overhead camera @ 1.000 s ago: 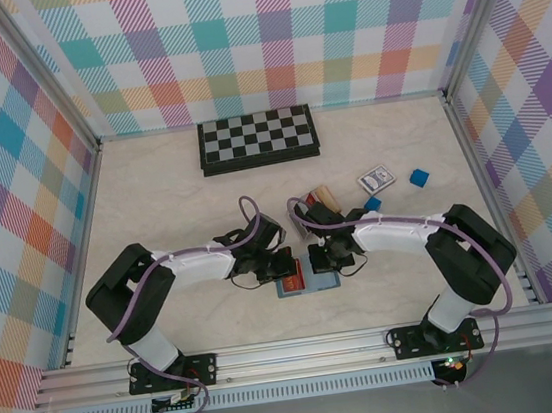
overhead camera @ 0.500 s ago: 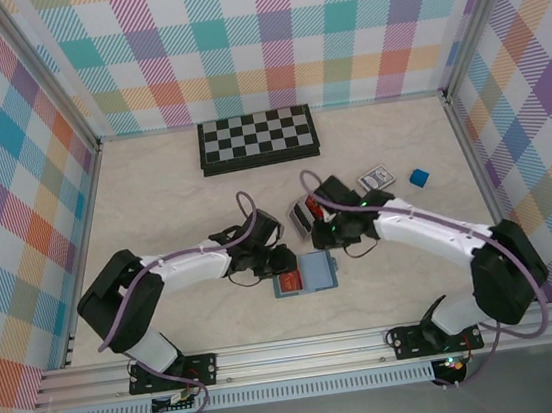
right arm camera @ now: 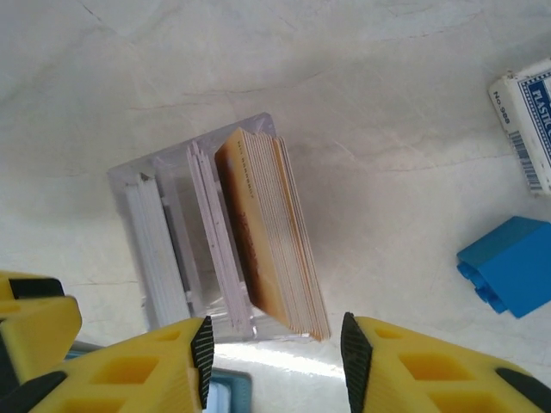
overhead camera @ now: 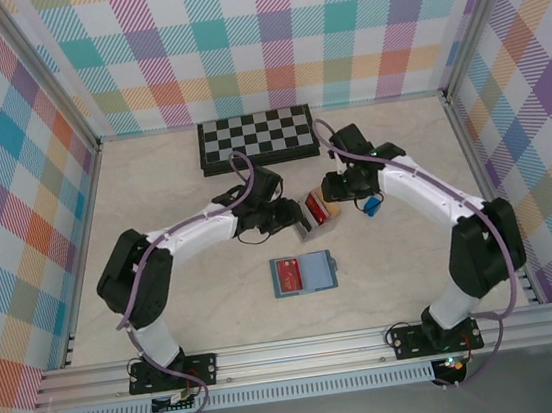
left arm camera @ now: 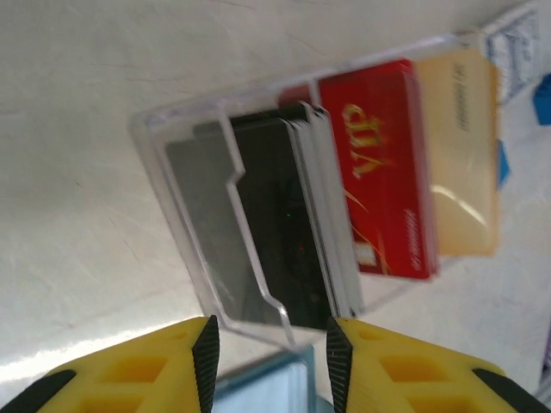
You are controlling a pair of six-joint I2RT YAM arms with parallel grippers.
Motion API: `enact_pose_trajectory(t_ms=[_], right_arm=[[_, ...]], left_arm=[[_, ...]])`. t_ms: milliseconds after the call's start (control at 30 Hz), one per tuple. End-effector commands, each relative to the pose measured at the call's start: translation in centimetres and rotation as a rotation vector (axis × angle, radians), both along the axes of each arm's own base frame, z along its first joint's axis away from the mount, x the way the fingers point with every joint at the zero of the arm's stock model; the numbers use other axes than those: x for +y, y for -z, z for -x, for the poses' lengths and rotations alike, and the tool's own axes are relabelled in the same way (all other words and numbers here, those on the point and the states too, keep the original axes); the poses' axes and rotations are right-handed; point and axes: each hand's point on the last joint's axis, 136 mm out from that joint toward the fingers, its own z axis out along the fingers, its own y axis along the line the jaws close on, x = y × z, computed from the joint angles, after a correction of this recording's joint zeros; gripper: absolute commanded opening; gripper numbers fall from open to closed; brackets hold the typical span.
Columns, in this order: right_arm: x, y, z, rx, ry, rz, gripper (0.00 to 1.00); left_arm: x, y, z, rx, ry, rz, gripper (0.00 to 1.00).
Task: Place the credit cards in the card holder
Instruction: Pick up the credit card from the storage box.
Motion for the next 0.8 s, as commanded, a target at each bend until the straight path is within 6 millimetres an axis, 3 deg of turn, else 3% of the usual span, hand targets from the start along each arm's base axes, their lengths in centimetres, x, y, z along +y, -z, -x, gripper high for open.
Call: enact_pose_trajectory(t_ms=[0, 367, 533, 767], right_arm=[[-0.5, 0.5, -0.1, 0.036, -0.049, 0.078, 0.46], [0.1, 1.6, -0.8, 0.062, -0.092, 0.093, 0.49], [0.2, 2.3, -0.8, 0.080, -0.119, 0.122, 0.51], [0.6, 3.6, -1.4, 0.097, -0.169, 0.210, 0.53]], left_arm=[[0.7, 1.2, -0.5, 0.045, -0.047, -0.060, 0.40], [-0.5, 3.3, -2.3, 0.077, -0.063, -0.037, 0.41], [0.6, 4.9, -1.6, 0.103, -0.075, -0.090, 0.31], [1.0, 5.7, -1.0, 0.110, -0.049, -0.109, 0.27]])
